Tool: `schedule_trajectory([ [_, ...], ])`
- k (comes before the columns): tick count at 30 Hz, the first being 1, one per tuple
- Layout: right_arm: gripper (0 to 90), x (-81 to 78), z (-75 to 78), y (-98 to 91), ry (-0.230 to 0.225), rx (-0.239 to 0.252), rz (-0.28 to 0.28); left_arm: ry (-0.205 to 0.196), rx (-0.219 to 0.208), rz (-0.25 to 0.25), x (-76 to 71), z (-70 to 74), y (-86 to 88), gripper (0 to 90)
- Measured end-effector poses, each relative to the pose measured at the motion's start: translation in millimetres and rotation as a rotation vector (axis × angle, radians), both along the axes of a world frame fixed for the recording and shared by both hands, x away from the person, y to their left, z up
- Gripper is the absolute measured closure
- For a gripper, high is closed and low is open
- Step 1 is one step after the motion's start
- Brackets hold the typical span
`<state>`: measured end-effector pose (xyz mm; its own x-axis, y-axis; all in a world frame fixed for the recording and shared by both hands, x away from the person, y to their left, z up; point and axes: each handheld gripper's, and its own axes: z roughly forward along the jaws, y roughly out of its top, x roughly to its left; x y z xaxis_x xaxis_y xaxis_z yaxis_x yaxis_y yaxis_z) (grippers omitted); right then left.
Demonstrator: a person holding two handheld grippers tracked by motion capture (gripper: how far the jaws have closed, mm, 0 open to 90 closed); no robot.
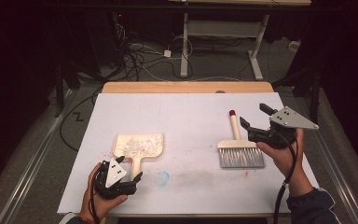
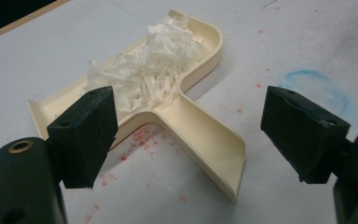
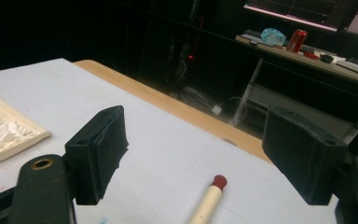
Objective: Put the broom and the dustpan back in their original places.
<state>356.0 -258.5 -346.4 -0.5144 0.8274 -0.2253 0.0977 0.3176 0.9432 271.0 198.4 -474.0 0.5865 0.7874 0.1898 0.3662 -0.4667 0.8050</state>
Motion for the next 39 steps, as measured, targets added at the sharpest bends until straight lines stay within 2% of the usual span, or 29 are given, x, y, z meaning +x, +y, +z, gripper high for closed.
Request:
schedule_trajectory([
  [8,22.4,-13.8,0.7,-1.1,-0.006,-0.019,0.041,0.002,0.002,-0.002,0.5,-0.2,-0.5,17.9],
  [20,22.4,-35.5,-3.0,-16.5,-0.013,-0.051,0.057,0.001,0.01,0.003,-0.9,-0.4,-0.3,17.9],
  [31,22.4,-46.6,-12.7,-28.3,-0.001,-0.08,0.072,0.005,0.012,-0.003,-0.2,-1.1,-0.6,17.9],
  [39,22.6,-56.0,-21.0,-33.8,-0.011,-0.098,0.088,0.007,0.023,-0.007,-0.5,-1.4,-1.5,17.9],
])
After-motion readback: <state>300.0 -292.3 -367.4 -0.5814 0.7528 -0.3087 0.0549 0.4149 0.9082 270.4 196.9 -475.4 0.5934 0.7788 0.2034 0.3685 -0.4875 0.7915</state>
